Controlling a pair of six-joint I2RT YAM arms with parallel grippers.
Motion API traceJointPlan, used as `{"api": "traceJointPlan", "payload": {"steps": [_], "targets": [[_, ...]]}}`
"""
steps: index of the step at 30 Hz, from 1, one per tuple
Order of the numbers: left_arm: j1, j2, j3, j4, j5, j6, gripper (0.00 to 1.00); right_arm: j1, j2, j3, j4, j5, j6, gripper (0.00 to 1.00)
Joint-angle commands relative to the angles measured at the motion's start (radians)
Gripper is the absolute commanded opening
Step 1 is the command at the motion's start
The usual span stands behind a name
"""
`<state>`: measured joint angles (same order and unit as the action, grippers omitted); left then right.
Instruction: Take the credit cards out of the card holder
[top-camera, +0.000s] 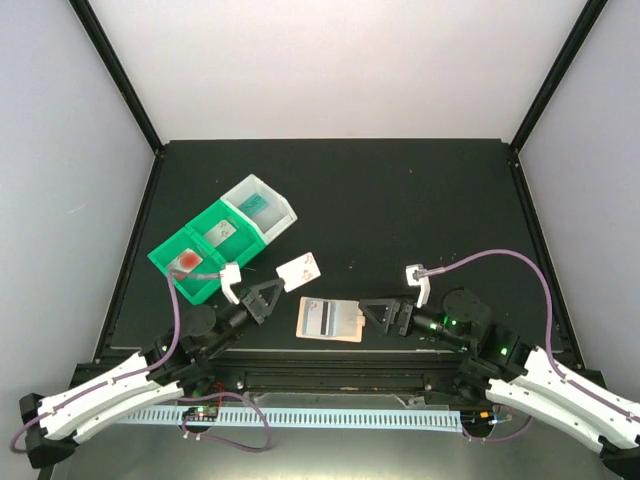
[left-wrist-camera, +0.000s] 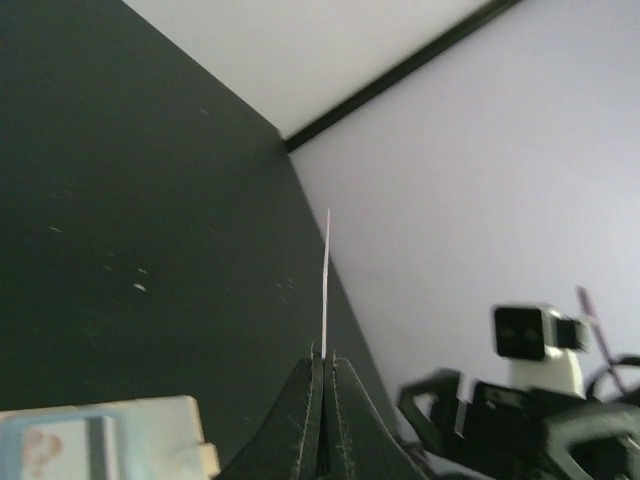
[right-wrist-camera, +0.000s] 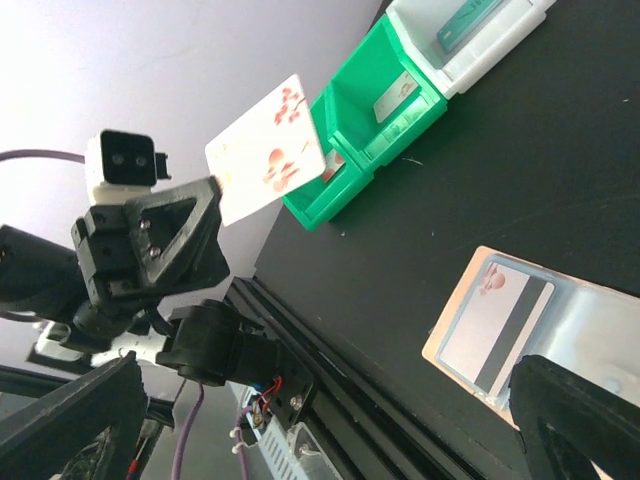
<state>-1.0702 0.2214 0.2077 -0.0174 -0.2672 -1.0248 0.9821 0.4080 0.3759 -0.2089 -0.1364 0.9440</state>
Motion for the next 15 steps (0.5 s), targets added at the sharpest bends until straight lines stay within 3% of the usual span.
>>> {"api": "traceJointPlan", "payload": {"steps": [1, 8, 15], "targets": [[0.130, 0.115, 0.092, -0.050, 0.060, 0.054, 0.02, 0.005, -0.014, 0.036, -0.027, 0.026, -0.032, 1.00], [0.456, 0.260, 0.180, -0.050, 0.287, 0.106, 0.02, 0.004, 0.002, 0.069, -0.067, 0.031, -0.067, 1.00], [0.711, 0.336, 0.279, -0.110, 0.441, 0.167, 0.02, 0.005, 0.019, 0.098, -0.143, 0.046, -0.062, 1.00]]}}
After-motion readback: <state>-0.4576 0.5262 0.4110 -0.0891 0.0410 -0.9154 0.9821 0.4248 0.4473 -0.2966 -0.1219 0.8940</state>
